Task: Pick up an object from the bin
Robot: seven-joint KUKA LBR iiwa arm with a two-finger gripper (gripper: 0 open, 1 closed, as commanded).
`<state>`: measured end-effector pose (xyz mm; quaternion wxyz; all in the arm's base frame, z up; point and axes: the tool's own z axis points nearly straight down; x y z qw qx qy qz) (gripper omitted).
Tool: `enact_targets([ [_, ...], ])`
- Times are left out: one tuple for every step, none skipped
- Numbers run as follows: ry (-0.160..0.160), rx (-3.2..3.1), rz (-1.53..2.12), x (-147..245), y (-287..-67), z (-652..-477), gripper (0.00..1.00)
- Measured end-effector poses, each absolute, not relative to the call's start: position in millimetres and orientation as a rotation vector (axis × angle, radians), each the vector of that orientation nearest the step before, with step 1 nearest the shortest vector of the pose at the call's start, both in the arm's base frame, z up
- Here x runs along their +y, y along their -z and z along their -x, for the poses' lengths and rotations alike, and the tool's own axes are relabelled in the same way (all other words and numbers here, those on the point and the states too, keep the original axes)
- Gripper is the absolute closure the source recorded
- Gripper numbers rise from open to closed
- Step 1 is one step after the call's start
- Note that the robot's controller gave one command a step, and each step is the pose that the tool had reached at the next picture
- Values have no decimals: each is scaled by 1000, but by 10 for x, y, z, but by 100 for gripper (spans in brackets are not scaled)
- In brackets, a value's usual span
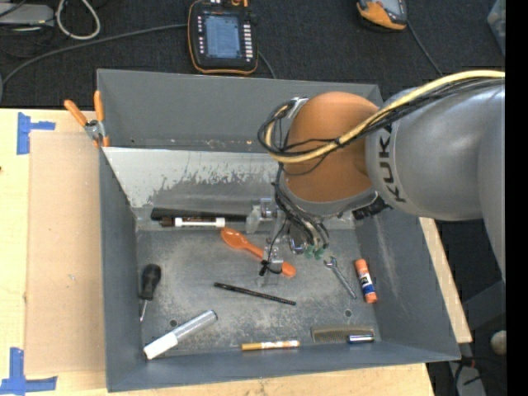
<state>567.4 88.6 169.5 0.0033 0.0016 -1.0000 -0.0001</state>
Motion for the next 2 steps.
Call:
enact_targets([
  [1, -3140, 1, 879, -1718, -5689, 0],
  [0, -3129, 143, 926, -660, -5472, 0],
])
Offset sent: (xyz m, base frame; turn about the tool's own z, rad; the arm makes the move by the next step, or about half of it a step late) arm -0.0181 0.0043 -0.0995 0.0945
